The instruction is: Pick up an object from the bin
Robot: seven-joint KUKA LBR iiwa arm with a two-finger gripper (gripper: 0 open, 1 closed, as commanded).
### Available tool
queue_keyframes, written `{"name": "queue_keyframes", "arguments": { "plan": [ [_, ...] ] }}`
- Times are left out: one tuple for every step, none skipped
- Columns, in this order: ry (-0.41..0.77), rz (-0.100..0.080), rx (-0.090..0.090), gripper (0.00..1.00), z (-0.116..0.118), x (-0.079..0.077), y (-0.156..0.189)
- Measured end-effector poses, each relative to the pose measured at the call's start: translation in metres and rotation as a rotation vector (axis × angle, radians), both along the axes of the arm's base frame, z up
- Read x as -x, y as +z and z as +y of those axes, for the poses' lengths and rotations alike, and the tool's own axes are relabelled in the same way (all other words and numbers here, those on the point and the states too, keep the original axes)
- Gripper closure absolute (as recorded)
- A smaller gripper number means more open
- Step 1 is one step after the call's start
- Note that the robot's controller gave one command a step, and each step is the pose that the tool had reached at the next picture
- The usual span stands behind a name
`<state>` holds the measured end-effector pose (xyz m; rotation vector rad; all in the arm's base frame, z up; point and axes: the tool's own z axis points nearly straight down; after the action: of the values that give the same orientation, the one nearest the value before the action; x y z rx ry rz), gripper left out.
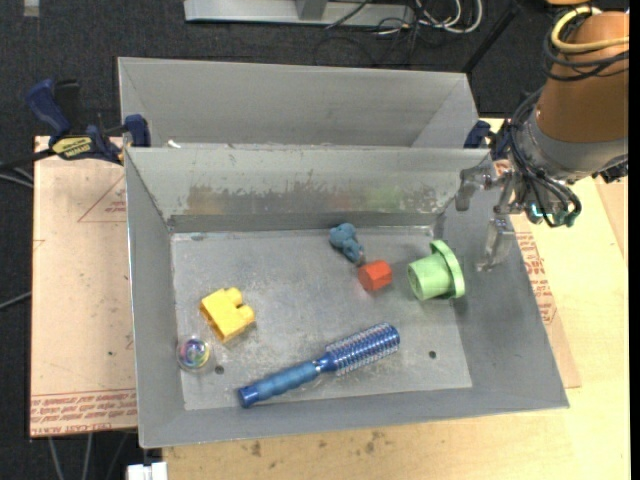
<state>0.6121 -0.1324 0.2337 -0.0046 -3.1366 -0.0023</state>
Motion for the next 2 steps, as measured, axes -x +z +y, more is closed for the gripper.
{"name": "queue_keyframes", "arguments": {
  "plan": [
    [0.263, -0.010, 0.000, 0.00, -0.010, 0.009, -0.164],
    [0.153, -0.011, 0.001, 0.00, -0.008, 0.005, -0.132]
  ]
}}
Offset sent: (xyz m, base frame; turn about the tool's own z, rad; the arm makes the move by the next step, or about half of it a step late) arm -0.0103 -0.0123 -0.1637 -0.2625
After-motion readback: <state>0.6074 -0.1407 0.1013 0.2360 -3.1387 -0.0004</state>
